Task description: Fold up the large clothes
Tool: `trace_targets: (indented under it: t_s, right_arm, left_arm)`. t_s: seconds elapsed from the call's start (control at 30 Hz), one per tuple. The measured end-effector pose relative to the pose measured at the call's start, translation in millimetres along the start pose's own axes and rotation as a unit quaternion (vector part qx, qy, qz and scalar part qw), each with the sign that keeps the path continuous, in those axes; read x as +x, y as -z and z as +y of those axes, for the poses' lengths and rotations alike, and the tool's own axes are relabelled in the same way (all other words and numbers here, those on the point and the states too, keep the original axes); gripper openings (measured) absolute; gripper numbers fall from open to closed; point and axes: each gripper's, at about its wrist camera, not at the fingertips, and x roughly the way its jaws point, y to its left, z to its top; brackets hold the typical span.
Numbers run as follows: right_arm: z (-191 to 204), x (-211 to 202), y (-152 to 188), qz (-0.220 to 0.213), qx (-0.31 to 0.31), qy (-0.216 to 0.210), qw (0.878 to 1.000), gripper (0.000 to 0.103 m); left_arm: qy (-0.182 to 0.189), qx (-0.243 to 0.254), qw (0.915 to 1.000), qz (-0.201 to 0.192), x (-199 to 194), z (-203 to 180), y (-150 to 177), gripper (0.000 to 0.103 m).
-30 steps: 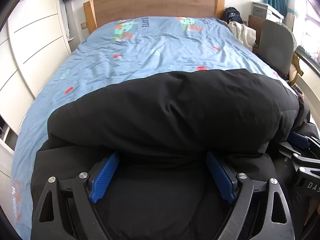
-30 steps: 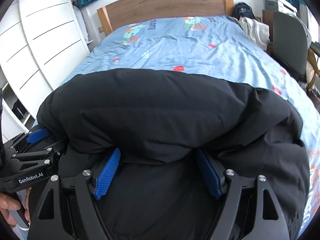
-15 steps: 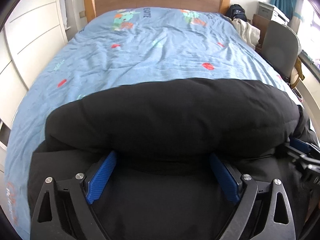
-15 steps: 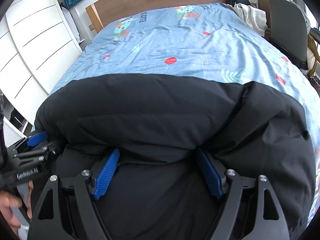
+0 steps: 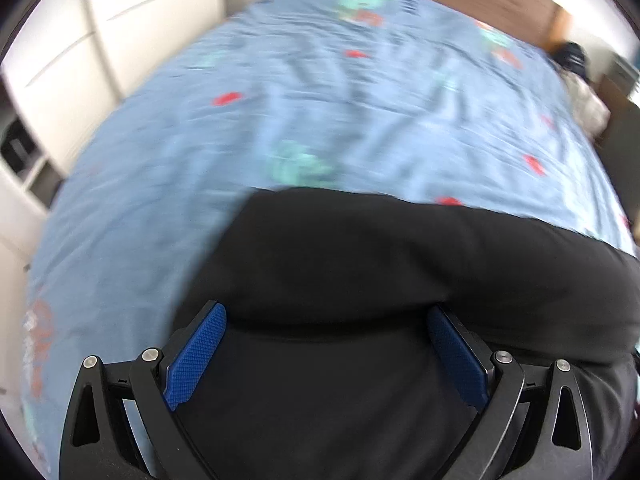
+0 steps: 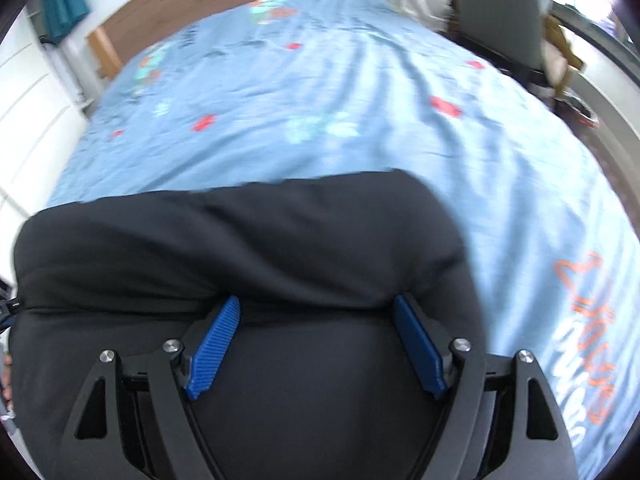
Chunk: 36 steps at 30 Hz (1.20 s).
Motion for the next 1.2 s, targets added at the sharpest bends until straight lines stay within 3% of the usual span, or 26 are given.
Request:
trace_targets:
  t_s: [0.2, 0.4, 0.47, 0.57, 0.67, 1.2]
  right_arm:
    - [3.2, -35.9, 5.5, -0.051, -0.008, 0.005, 0.999, 0.079]
    - [61.5, -86.7, 29.6, -0.101, -0.072, -0.064, 0.99, 0.079]
    - [79.5, -94.1, 40.6, -0.104, -0.087, -0.083, 0.987, 0.079]
    - [105.0, -92.5, 61.6, -0.094, -0.112, -0.109, 0.983, 0.079]
    - [118.4, -75.8, 78.7, -0.078, -0.14, -0.099, 0.982, 0.079]
    - [42.8, -64.6, 95.1, -0.073, -0.09, -0.04, 0.992, 0.079]
  left_arm:
    - [-0.006, 0.018, 0.999, -0.041, -33.6, 16.2, 14.0, 0.095]
    - [0.029, 0.043, 0.9956, -0.078, -61.6, 3.6, 47.9, 0.095]
    - [0.043, 0.047, 0.9949, -0.078, -60.2, -4.0, 57.5, 0.095]
    - [0.027, 0.067, 0.9935, -0.088, -53.3, -17.5, 68.9, 0.095]
    - [0.024, 0.068, 0.9933, -0.09, -47.0, -18.7, 77.0, 0.095]
    - [0.036, 0.057, 0.9907, -0.118, -50.8, -6.7, 97.2, 0.095]
